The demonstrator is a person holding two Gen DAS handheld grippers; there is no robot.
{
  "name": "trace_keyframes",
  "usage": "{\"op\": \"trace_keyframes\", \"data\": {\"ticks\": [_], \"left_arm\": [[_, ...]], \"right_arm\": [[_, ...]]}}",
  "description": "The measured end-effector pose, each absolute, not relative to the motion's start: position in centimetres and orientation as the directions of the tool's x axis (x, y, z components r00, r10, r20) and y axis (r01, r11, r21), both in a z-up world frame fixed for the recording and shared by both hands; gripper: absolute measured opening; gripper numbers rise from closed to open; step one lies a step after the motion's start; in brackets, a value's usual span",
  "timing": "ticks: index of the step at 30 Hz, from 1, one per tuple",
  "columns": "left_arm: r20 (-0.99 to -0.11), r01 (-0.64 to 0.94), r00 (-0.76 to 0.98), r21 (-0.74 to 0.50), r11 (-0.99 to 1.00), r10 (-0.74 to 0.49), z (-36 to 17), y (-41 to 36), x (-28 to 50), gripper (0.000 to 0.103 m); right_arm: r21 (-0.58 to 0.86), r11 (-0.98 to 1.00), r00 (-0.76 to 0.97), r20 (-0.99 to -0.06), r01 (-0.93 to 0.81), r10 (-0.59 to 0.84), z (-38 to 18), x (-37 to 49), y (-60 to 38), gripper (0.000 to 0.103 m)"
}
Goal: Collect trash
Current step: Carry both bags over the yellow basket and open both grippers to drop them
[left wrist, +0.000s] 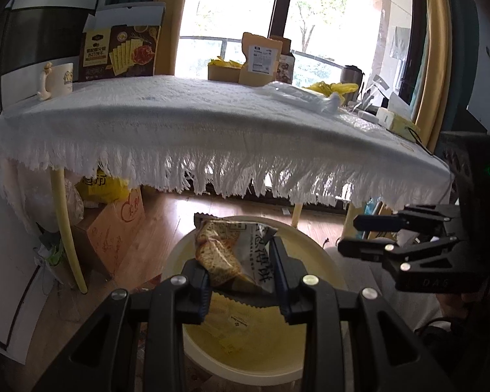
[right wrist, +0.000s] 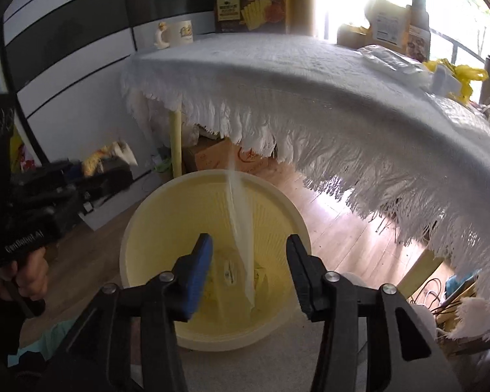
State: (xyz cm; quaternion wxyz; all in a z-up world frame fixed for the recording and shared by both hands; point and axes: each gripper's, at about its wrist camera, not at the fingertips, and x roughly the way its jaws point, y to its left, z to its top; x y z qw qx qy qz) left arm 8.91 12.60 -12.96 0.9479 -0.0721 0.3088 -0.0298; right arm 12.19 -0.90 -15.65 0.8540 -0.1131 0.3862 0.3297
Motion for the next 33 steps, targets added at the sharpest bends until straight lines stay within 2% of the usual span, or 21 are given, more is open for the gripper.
{"op": "trace_keyframes", "data": {"ticks": [8,17,24,27,29,33], "left_arm": [[-0.644,0.007,0.758,-0.155,0.988,-0.106,-15.6,12.1,10.5,0.031],[-0.703,0.015,0.694,-0.204,0.979,-0.157,-18.2,10.3,12.7,0.031],[-0.739,0.006,0.661,-0.174,0.985,-0.134,-19.4,8.0,13.5,0.032],[-0.751,-0.004,0.65,-0.159,0.987,-0.118,-19.5,7.5,13.6,0.039],[-0.752,-0.012,0.649,-0.164,0.986,-0.117,-19.3,7.4,13.6,0.051],[-0.741,-0.022,0.663,-0.163,0.986,-0.107,-18.3,7.1,13.5,0.06]], "right_arm": [[0.046,0.82,0.553,-0.716,-0.571,0.426,-14.9,12.3,-3.4,0.044],[0.1,0.876,0.606,-0.685,-0.472,0.405,-14.2,12.2,-7.4,0.044],[0.139,0.882,0.616,-0.668,-0.449,0.419,-13.8,12.1,-10.1,0.045],[0.155,0.879,0.61,-0.665,-0.452,0.431,-13.8,11.9,-10.8,0.045],[0.163,0.876,0.61,-0.66,-0.453,0.438,-13.7,11.8,-11.2,0.045],[0.171,0.875,0.618,-0.648,-0.452,0.446,-13.3,11.4,-11.8,0.045]]}}
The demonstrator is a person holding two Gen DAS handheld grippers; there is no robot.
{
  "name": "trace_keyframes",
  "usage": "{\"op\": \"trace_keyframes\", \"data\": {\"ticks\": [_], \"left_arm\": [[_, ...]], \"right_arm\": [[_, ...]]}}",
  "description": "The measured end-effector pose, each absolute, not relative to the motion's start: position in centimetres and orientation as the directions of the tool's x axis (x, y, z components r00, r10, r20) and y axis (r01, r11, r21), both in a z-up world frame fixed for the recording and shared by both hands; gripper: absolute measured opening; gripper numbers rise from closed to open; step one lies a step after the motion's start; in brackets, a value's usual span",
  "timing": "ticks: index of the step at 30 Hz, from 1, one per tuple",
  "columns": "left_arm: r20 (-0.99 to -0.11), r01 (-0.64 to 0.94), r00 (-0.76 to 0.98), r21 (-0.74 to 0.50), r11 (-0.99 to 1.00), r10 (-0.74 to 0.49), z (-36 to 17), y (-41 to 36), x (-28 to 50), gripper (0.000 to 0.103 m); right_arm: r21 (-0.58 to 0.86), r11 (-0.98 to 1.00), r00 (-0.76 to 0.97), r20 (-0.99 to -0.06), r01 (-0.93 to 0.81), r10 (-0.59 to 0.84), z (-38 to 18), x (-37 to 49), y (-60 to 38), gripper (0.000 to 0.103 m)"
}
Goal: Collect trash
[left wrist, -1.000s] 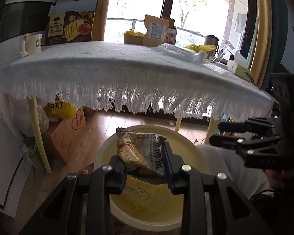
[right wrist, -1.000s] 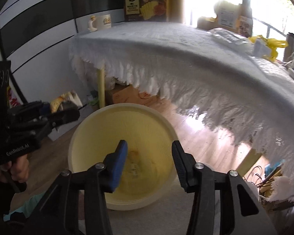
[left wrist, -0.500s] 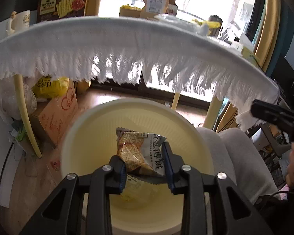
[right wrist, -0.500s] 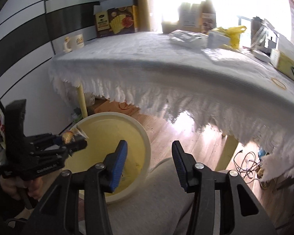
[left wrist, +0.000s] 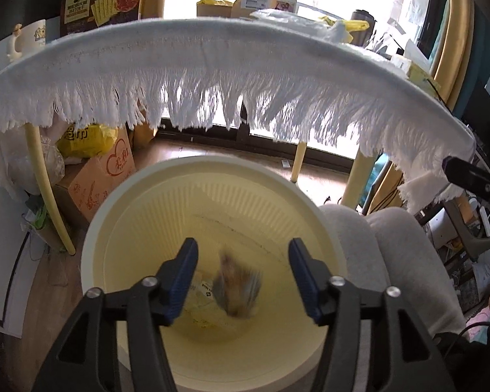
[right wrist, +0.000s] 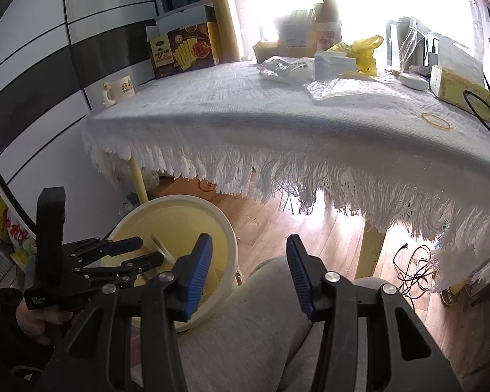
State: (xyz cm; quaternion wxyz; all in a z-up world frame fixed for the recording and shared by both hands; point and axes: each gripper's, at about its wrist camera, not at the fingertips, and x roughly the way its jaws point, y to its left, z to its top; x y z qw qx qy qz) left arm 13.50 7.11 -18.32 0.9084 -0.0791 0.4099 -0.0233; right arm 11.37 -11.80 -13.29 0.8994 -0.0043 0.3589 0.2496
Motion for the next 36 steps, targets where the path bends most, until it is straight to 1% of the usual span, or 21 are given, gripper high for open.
{"op": "trace_keyframes", "data": {"ticks": [4,22,32,34,36], "left_arm": [[-0.719,-0.017,0.687,-0.157,0.987,-0.103,-16.9,6.5,13.4,0.064],[-0.566,0.031,0.82,-0.1,0.995,-0.082,-7.9,3.2,12.9,0.064],[-0.513,0.082,0.852,-0.06,0.995,-0.101,-4.6,0.2,13.7,0.064],[-0.502,0.091,0.858,-0.059,0.994,-0.108,-4.0,-0.4,14.0,0.065],[-0.491,0.101,0.864,-0.057,0.993,-0.116,-3.3,-0.8,14.3,0.064]], "right_arm": [[0.181,0.875,0.634,-0.626,-0.448,0.454,-12.6,11.0,-12.6,0.05],[0.207,0.883,0.696,-0.55,-0.421,0.461,-9.5,9.3,-16.9,0.05],[0.23,0.888,0.722,-0.518,-0.399,0.459,-8.3,9.4,-19.9,0.051],[0.235,0.889,0.726,-0.513,-0.393,0.457,-8.2,9.4,-20.3,0.056],[0.242,0.888,0.729,-0.508,-0.39,0.458,-8.0,9.5,-20.7,0.058]]}}
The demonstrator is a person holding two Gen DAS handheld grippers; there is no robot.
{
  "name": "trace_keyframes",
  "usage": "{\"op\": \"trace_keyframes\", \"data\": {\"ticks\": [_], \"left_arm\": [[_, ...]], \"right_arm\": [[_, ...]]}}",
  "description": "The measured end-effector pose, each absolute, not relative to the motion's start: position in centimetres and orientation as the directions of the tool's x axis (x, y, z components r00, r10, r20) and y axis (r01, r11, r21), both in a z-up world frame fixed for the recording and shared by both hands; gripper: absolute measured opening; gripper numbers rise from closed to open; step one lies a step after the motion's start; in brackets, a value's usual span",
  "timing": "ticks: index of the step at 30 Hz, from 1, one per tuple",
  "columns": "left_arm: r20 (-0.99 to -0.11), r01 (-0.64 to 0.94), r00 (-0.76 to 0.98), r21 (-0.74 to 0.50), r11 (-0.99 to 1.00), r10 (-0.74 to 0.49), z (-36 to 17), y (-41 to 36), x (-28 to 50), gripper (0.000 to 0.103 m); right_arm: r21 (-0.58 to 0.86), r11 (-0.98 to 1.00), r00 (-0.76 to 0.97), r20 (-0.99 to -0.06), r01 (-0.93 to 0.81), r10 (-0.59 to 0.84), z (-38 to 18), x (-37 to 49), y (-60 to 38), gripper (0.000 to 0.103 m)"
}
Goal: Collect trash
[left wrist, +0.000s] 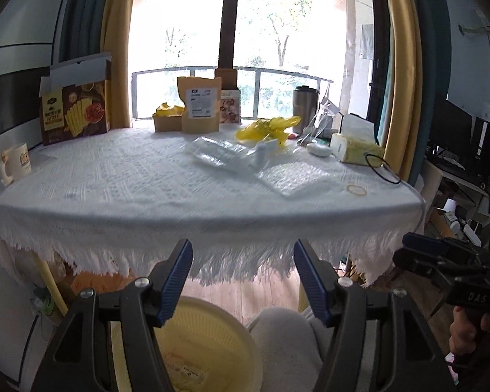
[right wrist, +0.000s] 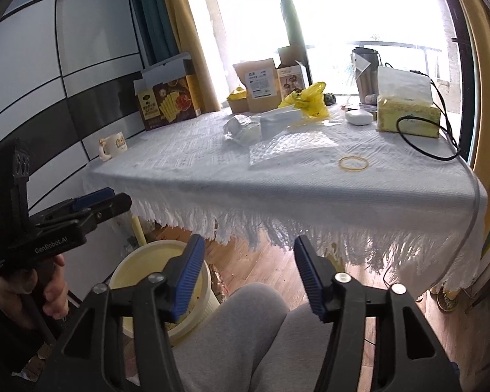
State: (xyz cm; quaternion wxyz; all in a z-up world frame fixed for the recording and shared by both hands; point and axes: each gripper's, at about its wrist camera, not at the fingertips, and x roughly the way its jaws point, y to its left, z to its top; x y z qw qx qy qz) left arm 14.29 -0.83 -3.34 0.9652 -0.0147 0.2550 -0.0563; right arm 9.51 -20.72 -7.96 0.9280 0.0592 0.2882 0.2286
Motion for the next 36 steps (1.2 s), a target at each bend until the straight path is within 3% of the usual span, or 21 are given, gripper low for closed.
{"op": "trace_keyframes", "data": {"ticks": [5,14,36], "left_arm": [[-0.465,0.118,0.877,-0.03,0.993,-0.119,-1.9,-1.9,14.9,0.065],[-0.397,0.152,0.908,0.014,0.988,-0.134,0.3,-2.8,16.1,0.064],[-0.414,0.132,0.901,-0.024,0.991,-0.13,0.3,0.2,22.9,0.064]], "right_arm": [[0.246,0.89,0.739,-0.496,-0.383,0.455,-7.2,10.1,-21.6,0.065],[0.215,0.889,0.748,-0.481,-0.405,0.457,-5.6,11.4,-21.5,0.065],[0.155,0.91,0.77,-0.49,-0.386,0.41,-2.8,18.6,-20.0,0.065]]}}
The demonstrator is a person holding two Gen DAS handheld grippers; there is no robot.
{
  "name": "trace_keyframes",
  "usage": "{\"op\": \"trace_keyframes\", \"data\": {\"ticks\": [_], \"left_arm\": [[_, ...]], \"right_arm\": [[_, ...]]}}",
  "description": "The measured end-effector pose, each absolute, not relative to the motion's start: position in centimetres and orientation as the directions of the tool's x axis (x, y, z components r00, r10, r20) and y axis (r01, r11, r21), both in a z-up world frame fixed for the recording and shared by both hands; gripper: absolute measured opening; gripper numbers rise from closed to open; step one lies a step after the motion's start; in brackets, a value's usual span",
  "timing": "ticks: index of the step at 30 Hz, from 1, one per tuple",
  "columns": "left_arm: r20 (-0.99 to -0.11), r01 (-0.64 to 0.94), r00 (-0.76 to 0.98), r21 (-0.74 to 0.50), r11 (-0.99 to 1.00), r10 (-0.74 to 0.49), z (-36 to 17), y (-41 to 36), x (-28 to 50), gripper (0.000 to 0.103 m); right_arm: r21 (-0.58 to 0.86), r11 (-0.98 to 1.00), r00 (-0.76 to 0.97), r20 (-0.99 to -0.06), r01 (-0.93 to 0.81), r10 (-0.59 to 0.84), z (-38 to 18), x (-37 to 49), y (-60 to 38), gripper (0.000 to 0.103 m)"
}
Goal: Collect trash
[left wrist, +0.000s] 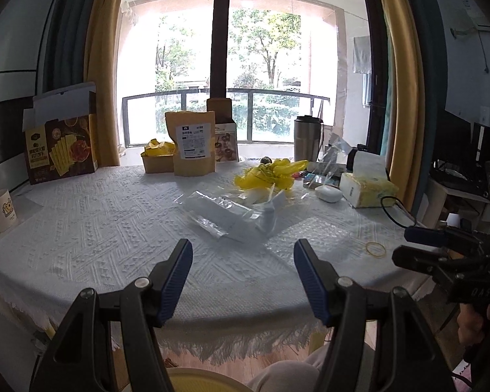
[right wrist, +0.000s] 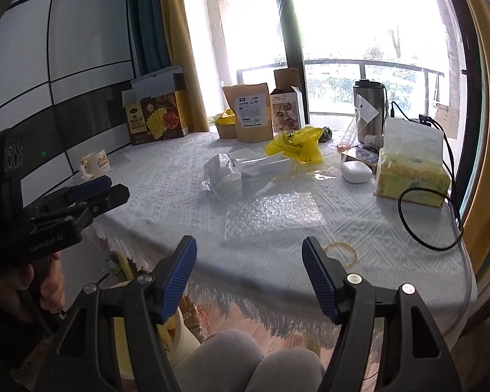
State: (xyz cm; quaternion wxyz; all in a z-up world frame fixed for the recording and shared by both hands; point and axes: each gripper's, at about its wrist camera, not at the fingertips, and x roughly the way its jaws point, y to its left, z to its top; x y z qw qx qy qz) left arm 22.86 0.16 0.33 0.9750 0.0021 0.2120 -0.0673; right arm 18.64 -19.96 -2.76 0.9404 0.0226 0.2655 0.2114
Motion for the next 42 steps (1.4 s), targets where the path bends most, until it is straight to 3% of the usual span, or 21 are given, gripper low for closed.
{"op": "trace_keyframes", "data": {"ticks": [14,22,30,33,35,37,39,42], "left_arm": [[-0.511,0.152,0.842,-0.082,0.985,-0.172,-2.5,2.1,29.3,0.065],[-0.515,0.153,0.837,-0.105,0.983,-0.186,-3.3,2.5,31.8,0.065],[-0.533,0.136,0.829,-0.104,0.985,-0.171,-3.6,3.4,33.4,0.065],[-0.546,0.136,0.821,-0.095,0.986,-0.166,-3.6,3.5,34.3,0.064],[-0.554,0.14,0.816,-0.087,0.986,-0.164,-3.6,3.4,35.0,0.064],[-0.567,0.141,0.807,-0.086,0.986,-0.165,-3.7,3.3,35.8,0.065],[-0.58,0.145,0.796,-0.096,0.985,-0.173,-3.8,3.3,36.6,0.065],[-0.589,0.151,0.787,-0.108,0.983,-0.185,-3.6,2.9,37.7,0.065]], "right_arm": [[0.119,0.923,0.749,-0.552,-0.365,0.367,-3.5,25.1,-19.8,0.065],[0.118,0.923,0.699,-0.62,-0.367,0.357,-5.6,29.2,-18.5,0.065],[0.034,0.913,0.653,-0.688,-0.407,0.317,-8.2,32.7,-15.1,0.065],[-0.03,0.912,0.681,-0.675,-0.409,0.284,-8.6,32.3,-14.4,0.065],[-0.03,0.912,0.686,-0.669,-0.409,0.286,-8.8,32.1,-14.5,0.059],[-0.037,0.906,0.688,-0.664,-0.421,0.293,-8.7,32.0,-14.4,0.033],[-0.03,0.902,0.683,-0.664,-0.431,0.304,-8.6,32.0,-14.5,0.015],[0.0,0.898,0.681,-0.652,-0.441,0.334,-8.2,31.6,-15.3,0.011]]}}
